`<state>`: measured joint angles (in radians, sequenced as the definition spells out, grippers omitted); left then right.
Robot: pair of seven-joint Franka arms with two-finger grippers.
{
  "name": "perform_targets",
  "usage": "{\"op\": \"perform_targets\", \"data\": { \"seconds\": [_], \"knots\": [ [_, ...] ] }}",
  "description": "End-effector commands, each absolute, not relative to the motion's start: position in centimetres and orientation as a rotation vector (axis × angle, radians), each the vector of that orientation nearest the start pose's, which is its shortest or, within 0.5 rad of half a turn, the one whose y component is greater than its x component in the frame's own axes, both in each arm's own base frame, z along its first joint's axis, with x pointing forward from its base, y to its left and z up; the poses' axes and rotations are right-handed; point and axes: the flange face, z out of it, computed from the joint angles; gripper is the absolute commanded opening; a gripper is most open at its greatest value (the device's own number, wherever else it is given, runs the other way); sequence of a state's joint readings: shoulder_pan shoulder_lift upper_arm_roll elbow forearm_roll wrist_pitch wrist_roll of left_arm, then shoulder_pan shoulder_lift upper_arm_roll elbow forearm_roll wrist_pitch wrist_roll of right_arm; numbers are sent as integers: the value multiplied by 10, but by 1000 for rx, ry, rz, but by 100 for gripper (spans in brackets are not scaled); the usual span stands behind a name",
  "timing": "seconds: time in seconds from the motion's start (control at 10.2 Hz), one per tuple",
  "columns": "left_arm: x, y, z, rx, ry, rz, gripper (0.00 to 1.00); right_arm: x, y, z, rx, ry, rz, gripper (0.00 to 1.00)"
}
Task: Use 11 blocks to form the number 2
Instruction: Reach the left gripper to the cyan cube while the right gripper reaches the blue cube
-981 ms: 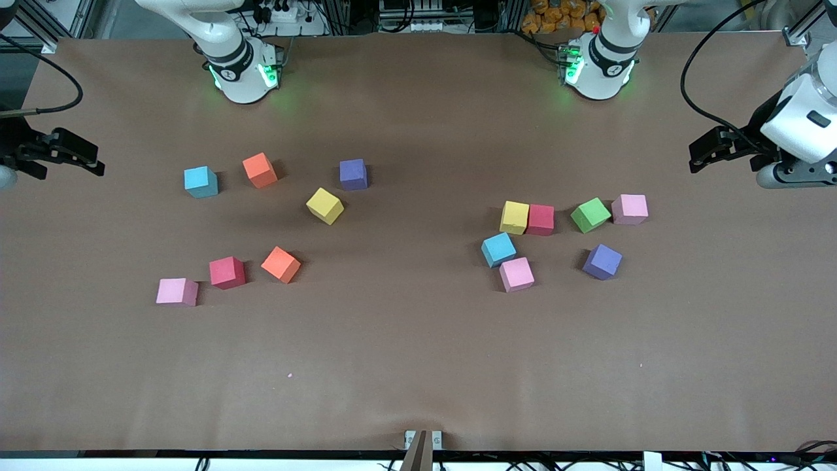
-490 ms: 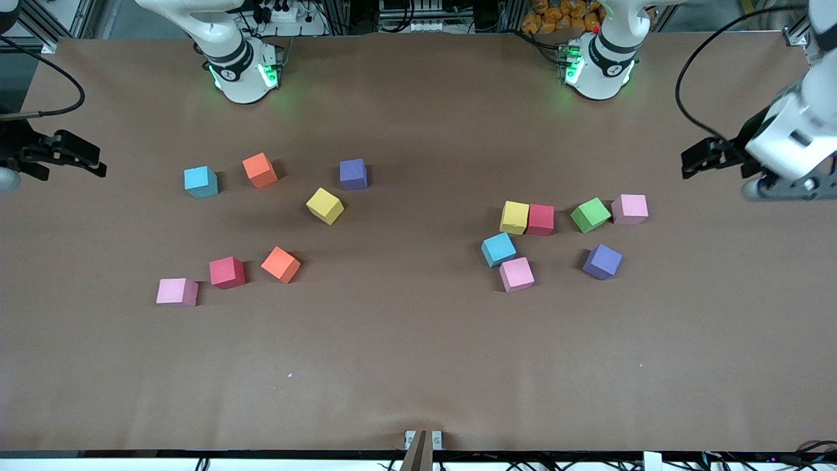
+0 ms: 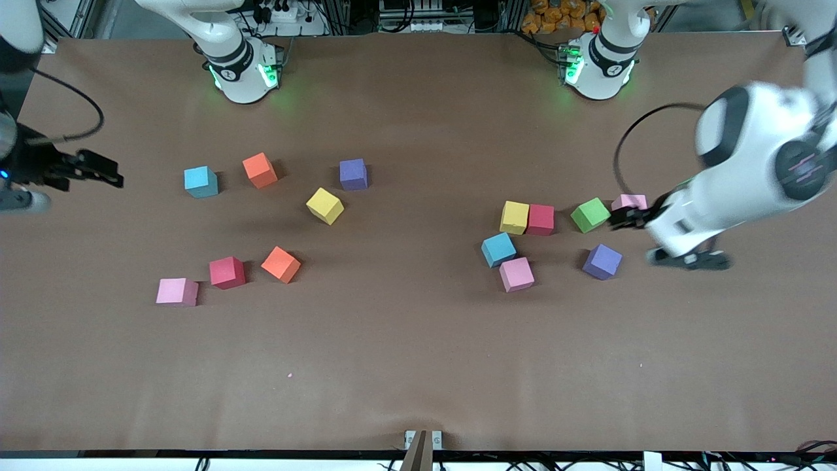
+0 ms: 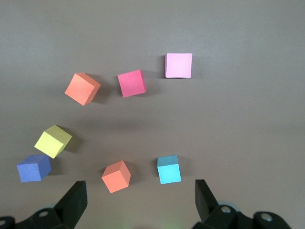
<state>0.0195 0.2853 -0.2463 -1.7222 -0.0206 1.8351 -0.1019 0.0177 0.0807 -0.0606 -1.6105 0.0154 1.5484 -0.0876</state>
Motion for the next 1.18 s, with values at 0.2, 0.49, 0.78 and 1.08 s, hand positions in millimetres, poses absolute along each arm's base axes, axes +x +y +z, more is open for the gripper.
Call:
{"op": "perform_targets", "data": {
  "seconds": [0.2,0.49,0.78,1.08],
  "knots": [
    [591,-262,353,-3151,48,218,100,590,7,500,-3128,-143,291,100],
    [599,-320,315,-3159,-184,209,100,594,78,464,-3121,-280,277,100],
    [600,-337,276,-3162,-387,164,100,588,136,415,-3084,-269,226,100],
    [590,-347,248,-3084,-418,118,100,556,195,352,-3100,-256,201,100]
  ]
}}
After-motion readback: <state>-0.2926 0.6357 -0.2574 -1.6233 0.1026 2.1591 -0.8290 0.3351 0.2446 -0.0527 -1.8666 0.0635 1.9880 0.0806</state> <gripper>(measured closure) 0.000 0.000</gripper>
